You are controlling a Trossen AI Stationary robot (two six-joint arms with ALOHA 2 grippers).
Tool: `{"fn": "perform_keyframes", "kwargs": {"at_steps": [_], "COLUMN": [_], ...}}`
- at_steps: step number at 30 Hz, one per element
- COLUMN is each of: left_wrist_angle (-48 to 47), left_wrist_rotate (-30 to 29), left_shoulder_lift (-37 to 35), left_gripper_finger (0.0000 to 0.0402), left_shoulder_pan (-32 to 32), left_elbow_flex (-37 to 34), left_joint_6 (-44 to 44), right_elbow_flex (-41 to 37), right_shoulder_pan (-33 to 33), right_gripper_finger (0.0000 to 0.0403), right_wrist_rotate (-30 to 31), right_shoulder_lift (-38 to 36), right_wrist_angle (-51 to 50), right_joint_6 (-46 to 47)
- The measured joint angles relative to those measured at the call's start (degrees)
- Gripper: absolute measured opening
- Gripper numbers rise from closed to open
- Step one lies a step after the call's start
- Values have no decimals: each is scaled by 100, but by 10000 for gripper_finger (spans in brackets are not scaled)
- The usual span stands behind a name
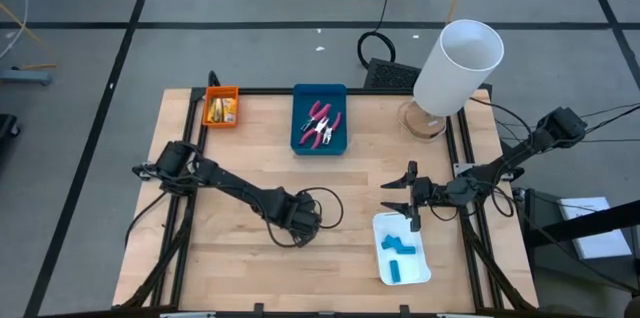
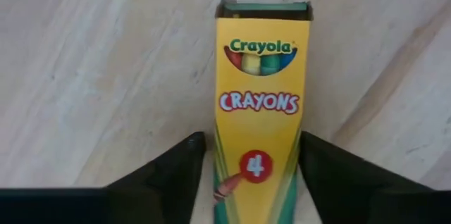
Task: Pick & Place School Supplies
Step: Put the yellow crayon pack into the orange bin
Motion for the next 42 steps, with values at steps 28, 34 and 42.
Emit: {"fn": "perform_keyframes", "kwargs": {"at_steps": [28, 34, 42], "left_wrist_angle": [-236, -1136, -2352], "left_wrist_rotate": [-1037, -1770, -1872], "left_shoulder_lift": [-1044, -1800, -2710], "left_gripper_finger": [135, 139, 140], "left_shoulder_pan": [107, 480, 1624], "left_elbow_flex": [67, 73, 77], "left_joint_6": [270, 132, 22], "right_elbow_flex": [0, 0, 0], "right_shoulder_pan": [0, 0, 0], "right_gripper_finger": [210, 210, 210], "right_wrist_rotate": [-1, -4, -14], "right_shoulder_lift": [1, 2, 2], "right_wrist_angle": [17, 17, 59], "right_joint_6": [-1, 59, 63]}}
